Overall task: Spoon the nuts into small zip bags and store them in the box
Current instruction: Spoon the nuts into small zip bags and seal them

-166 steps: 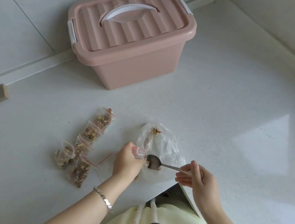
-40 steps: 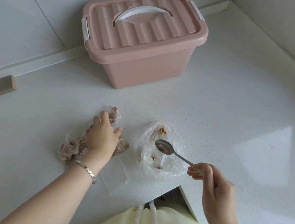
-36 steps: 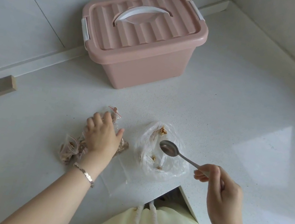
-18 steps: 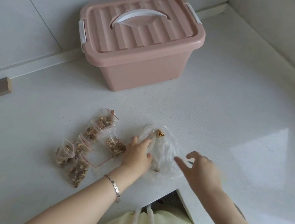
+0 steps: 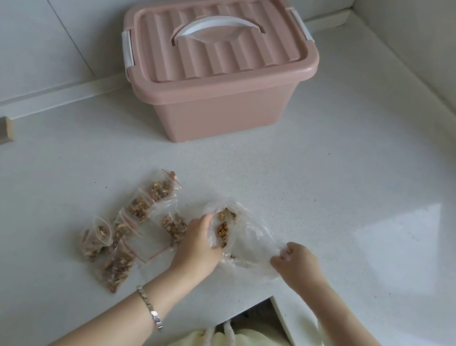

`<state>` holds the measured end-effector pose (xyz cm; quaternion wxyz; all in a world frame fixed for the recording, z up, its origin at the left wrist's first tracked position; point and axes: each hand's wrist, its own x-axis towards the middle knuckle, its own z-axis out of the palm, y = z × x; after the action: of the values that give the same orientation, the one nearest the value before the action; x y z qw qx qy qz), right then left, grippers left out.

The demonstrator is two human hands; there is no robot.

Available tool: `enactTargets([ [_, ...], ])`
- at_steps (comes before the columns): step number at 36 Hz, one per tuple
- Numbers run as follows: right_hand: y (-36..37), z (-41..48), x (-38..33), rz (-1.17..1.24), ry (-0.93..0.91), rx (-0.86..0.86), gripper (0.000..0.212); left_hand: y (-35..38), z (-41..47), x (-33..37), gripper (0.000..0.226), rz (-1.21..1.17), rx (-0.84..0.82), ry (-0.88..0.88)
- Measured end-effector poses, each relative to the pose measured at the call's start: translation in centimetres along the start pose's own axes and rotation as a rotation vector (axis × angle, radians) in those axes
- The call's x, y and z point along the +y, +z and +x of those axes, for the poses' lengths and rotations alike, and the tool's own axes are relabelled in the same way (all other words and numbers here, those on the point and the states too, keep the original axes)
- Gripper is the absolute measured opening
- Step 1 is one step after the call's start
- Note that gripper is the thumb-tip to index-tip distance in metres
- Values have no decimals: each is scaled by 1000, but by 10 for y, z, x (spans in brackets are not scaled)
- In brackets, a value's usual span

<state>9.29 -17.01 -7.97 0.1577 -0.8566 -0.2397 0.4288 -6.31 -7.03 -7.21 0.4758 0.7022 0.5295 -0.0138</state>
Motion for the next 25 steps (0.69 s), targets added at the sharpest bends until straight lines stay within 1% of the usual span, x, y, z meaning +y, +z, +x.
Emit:
enactTargets([
  [3,-11,-5,-8,12,-21,2,38,-3,-5,2,70,96,-11,0],
  [5,-23,-10,-16,24,-44,9,39,-4,-7,5,69,148,-16,-14],
  [7,-36,-19,-30,28,-83,33,37,-8,-9,11,64,157,-17,-38],
  [9,-52,-29,-46,46,-135,80,33,-12,-9,17,63,116,-35,-67],
  [11,-67,-40,-63,47,-213,133,24,-18,-10,23,64,62,-57,-72],
  [13,-81,-50,-79,12,-281,160,5,-25,-13,31,65,19,-79,-71],
  [17,-92,-59,-101,-42,-355,176,18,-33,-17,39,64,-31,-129,-87],
  [21,-95,-56,-107,110,-423,258,18,-36,-20,38,61,-162,-164,-146],
  [23,-93,-52,-107,65,-419,229,18,-38,-22,38,57,-100,-159,-154],
  [25,-87,-49,-103,-94,-390,118,20,-37,-22,34,52,43,-119,-102],
])
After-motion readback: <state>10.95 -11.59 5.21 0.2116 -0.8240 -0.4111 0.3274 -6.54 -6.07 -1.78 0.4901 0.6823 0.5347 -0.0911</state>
